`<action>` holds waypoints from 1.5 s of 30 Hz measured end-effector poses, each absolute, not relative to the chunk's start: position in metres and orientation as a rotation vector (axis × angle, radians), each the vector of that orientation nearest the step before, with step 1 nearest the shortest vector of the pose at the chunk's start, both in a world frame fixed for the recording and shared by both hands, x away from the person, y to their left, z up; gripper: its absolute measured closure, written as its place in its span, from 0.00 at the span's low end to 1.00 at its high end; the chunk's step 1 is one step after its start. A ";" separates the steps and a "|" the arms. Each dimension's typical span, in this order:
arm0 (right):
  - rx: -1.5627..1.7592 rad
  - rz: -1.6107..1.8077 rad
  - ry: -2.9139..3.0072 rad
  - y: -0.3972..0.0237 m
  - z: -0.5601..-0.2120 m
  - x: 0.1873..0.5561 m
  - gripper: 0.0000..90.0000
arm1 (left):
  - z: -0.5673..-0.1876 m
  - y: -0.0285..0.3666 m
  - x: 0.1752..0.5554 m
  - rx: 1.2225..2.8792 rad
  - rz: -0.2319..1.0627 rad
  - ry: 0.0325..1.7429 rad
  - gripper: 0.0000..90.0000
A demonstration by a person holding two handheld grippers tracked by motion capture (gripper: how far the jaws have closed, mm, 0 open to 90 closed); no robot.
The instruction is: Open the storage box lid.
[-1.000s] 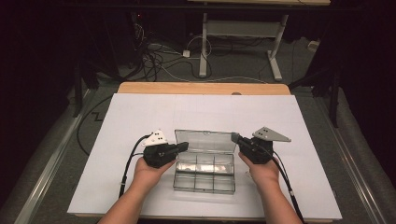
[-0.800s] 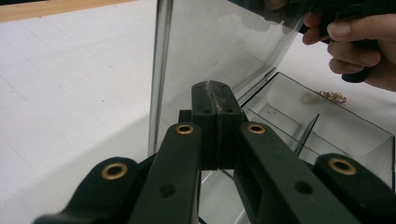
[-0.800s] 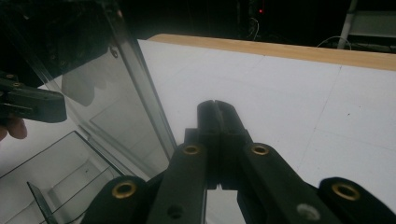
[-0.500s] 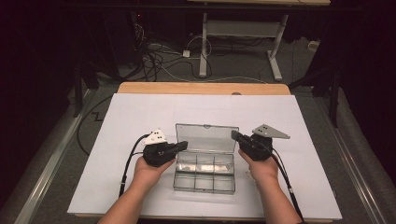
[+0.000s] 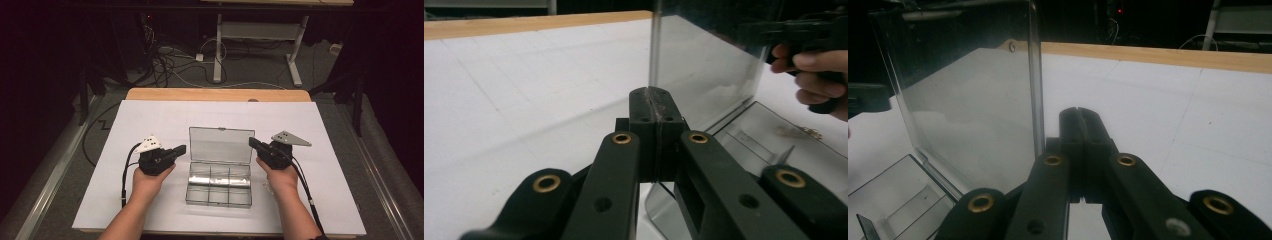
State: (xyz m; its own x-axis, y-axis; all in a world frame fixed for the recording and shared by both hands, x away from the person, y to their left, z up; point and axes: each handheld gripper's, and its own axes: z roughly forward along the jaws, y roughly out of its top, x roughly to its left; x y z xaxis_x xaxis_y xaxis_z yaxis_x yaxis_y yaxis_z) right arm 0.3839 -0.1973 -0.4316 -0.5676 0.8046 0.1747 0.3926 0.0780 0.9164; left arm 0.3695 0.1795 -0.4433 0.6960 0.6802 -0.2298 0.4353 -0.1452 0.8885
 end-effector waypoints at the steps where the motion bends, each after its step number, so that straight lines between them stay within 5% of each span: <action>1: 1.187 1.491 1.984 -0.198 -0.431 0.384 1.00 | -0.444 0.180 0.374 1.785 0.284 0.905 0.97; 10: 1.190 1.476 1.986 -0.197 -0.433 0.385 1.00 | -0.458 0.163 0.406 1.774 0.219 0.975 0.96; 45: 1.324 1.276 2.079 -0.194 -0.458 0.406 1.00 | -0.481 0.149 0.403 1.887 0.188 1.037 0.96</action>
